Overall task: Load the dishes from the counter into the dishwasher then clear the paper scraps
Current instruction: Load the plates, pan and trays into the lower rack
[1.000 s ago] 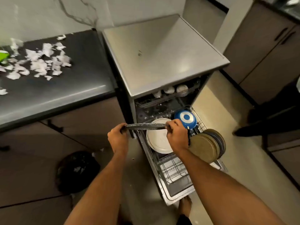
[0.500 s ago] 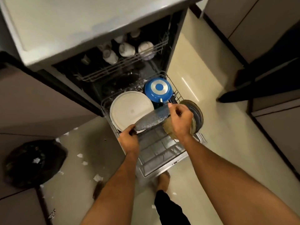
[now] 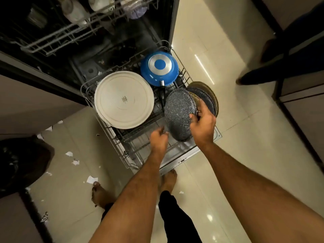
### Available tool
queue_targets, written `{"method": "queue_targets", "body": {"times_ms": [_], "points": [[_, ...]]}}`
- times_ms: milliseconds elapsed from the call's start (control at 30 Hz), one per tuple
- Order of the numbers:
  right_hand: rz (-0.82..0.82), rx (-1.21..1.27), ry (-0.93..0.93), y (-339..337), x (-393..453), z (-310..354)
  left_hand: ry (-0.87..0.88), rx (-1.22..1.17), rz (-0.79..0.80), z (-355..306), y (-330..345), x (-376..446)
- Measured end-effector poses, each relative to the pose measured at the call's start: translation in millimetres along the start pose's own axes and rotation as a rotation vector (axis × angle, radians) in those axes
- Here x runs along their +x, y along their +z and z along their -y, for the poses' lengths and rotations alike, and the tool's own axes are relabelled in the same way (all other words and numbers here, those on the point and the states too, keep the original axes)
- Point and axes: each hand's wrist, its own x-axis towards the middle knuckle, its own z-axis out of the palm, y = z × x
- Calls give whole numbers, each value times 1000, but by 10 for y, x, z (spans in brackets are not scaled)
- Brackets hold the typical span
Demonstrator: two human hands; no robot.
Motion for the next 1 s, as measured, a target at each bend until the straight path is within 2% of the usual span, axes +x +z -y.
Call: {"method": "queue_targets", "body": {"times_ms": [100,333,600,833,1000], "points": [[-55,-83,-51,50,-19,-120,18,-30,13,-32,124,124],[-9,-139,-133,201,39,-263,20,-85,68,7,246,340],[43,-111,-98,378,96,-174,-20,-172,45,-46,275,402],[125,-133,-62,480,106,-140,-4,-126,38,9,317,500],[53,-131,-79,426,53,-114,-15,-166,24,-19,277,471]]}}
